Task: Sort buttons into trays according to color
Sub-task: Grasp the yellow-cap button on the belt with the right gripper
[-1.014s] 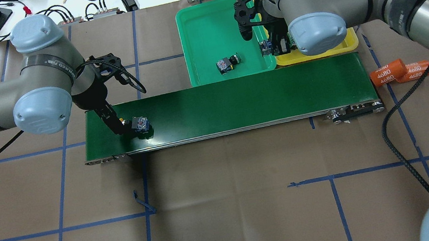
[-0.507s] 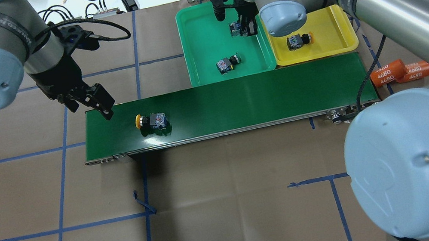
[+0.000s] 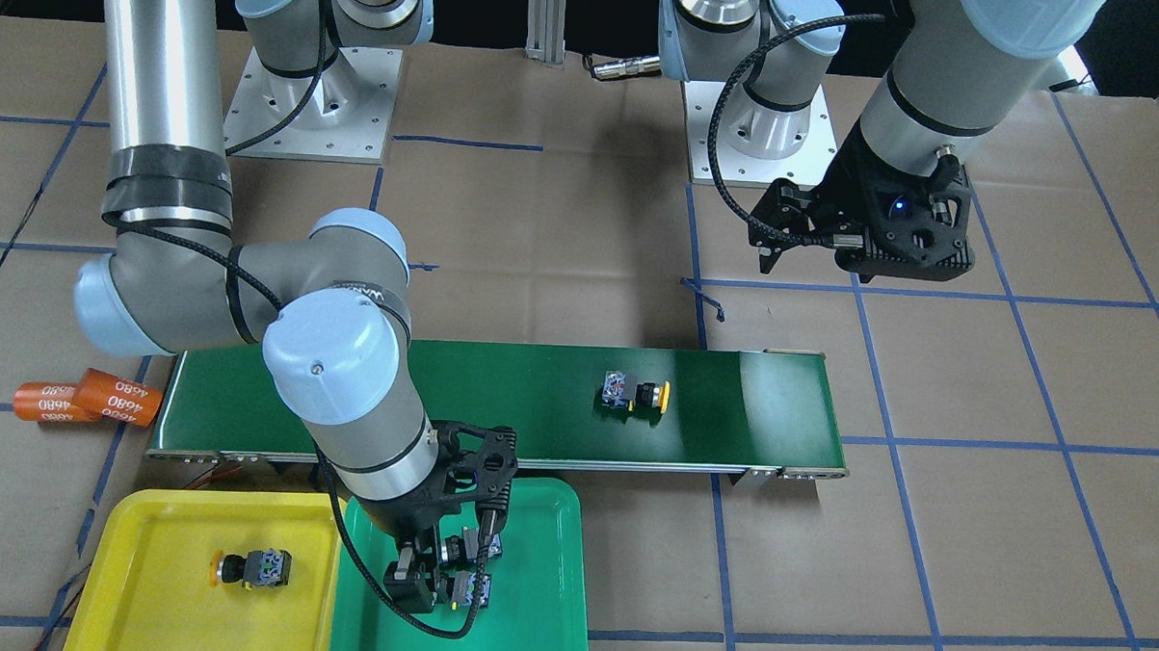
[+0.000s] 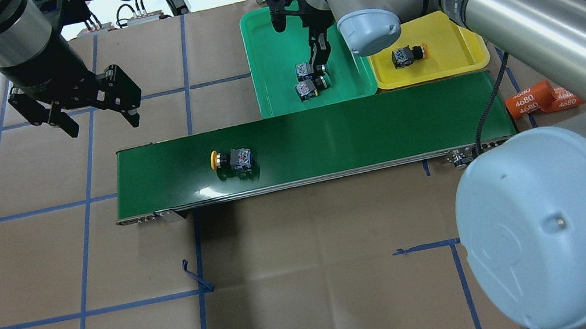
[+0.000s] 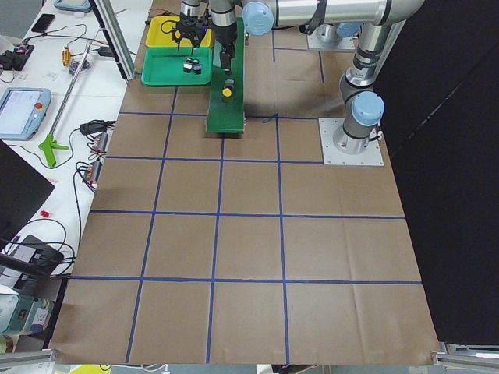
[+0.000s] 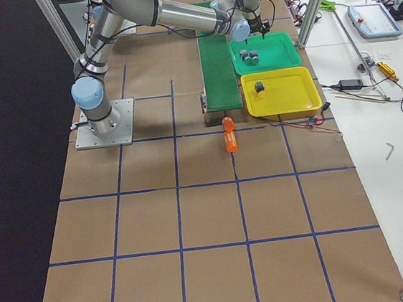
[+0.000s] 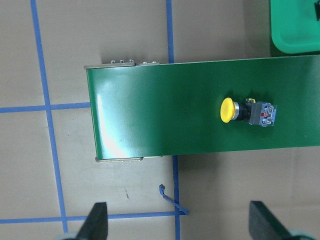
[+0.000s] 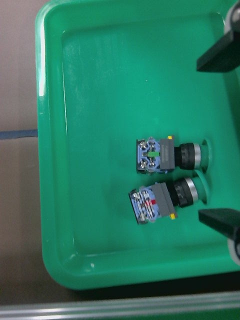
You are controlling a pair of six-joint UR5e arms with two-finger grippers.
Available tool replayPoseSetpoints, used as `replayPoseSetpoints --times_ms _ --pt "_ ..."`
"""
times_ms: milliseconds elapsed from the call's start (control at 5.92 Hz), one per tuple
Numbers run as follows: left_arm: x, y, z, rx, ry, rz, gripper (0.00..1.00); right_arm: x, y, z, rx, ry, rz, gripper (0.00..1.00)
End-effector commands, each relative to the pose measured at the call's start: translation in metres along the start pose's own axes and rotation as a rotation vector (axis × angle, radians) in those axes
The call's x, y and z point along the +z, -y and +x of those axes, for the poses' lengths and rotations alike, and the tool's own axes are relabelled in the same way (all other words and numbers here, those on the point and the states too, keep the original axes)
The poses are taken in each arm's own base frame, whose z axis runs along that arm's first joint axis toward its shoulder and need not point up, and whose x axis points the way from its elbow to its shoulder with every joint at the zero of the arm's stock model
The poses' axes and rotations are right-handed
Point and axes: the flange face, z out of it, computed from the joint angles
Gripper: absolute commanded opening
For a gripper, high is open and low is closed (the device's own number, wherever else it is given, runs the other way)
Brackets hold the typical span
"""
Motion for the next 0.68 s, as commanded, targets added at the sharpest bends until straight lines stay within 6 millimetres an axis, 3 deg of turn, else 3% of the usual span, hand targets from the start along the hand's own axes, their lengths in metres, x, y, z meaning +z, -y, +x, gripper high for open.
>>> replayPoseSetpoints --times_ms 0,169,338,507 --pt "-0.011 -0.007 0.011 -0.001 -0.002 0.030 0.99 -0.077 -0.003 -0.034 0.028 0.144 -0.061 1.00" --pt "-0.014 -0.010 0.011 0.001 0.006 0.034 0.99 -0.123 -0.003 -0.059 0.037 0.218 -0.080 1.00" --pt "-0.014 -0.016 0.009 -0.001 0.018 0.020 0.99 -0.146 -0.005 -0.077 0.043 0.271 -0.093 1.00" --pt "-0.019 -0.017 0.009 -0.004 0.009 0.031 0.99 -0.144 -0.007 -0.091 0.047 0.309 -0.101 1.00"
